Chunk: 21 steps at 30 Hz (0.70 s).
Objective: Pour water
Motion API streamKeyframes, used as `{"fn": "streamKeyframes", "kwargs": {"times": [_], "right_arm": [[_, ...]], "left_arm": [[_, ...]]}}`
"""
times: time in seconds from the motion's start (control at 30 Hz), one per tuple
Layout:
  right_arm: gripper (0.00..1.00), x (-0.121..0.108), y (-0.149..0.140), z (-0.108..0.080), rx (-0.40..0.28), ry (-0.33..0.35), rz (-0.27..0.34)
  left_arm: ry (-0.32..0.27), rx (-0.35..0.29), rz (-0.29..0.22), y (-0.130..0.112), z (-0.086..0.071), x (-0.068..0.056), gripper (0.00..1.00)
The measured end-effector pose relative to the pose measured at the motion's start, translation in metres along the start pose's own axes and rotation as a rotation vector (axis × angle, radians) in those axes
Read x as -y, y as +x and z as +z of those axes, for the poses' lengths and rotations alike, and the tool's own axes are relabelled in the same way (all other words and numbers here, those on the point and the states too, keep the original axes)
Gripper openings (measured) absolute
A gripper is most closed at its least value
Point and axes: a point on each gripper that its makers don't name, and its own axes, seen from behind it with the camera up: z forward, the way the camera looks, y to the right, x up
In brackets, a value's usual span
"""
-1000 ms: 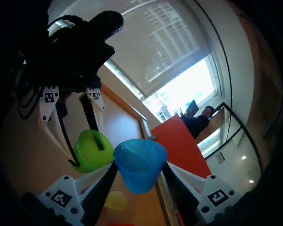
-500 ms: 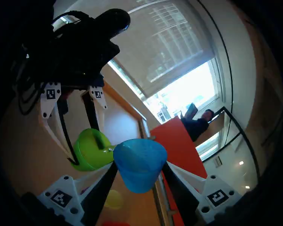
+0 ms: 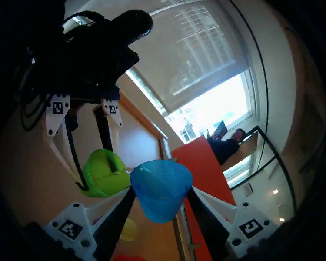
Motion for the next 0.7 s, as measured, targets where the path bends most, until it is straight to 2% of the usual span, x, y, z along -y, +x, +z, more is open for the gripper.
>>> {"fn": "streamKeyframes", "kwargs": {"times": [0.7], "right_arm": [[0.88,-0.0023,0.0005,-0.0016,0.003,-0.003,-0.039]], "left_arm": [[0.002,0.004,0.002,-0.0020,-0.0003,0.0001,0.83]]}}
